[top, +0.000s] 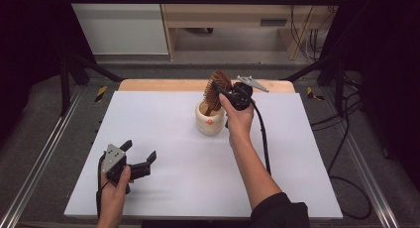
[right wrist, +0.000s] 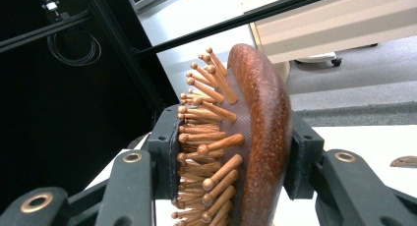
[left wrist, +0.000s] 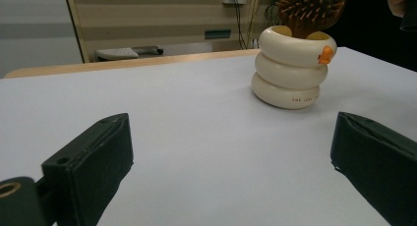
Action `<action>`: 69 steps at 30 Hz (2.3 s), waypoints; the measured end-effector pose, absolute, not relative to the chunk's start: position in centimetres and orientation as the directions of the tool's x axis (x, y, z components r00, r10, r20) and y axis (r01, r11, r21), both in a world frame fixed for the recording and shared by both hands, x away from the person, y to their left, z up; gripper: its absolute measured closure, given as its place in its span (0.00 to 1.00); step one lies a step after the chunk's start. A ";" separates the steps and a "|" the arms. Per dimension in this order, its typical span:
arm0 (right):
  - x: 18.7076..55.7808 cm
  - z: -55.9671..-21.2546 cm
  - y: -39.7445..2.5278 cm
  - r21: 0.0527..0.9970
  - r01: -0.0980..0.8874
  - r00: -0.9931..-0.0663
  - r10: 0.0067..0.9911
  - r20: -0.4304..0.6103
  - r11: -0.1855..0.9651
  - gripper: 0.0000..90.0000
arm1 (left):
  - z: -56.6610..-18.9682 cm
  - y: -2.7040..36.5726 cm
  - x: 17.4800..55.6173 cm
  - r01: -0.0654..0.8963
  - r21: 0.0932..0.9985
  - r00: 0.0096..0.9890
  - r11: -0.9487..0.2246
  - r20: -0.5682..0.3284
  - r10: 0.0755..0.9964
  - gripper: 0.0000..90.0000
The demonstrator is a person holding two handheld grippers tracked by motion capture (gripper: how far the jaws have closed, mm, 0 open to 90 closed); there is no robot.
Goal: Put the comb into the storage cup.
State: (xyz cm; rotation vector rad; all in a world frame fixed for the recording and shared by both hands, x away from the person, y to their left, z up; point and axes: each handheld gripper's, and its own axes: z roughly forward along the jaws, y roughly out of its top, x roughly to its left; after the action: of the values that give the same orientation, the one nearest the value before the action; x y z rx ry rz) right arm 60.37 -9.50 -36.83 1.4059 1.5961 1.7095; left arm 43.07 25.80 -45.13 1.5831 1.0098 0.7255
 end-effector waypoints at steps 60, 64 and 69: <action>61.0 -37.9 -11.9 0.851 0.390 -0.351 0.798 0.490 -0.352 0.51 | -45.2 25.7 43.1 0.240 0.968 0.458 -0.075 -0.045 0.888 0.03; 61.1 -37.9 -12.0 0.850 0.392 -0.349 0.798 0.491 -0.351 0.50 | -45.2 25.7 43.1 0.241 0.968 0.458 -0.075 -0.045 0.888 0.03; 61.1 -37.9 -12.0 0.849 0.393 -0.350 0.797 0.492 -0.352 0.50 | -45.2 25.7 43.1 0.240 0.968 0.459 -0.076 -0.044 0.887 0.03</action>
State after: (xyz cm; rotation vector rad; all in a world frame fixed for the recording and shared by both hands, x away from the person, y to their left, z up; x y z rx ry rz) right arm 61.07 -11.96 -37.90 1.5561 1.5532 1.7524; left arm 43.09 25.68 -45.17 1.5916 1.0070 0.7244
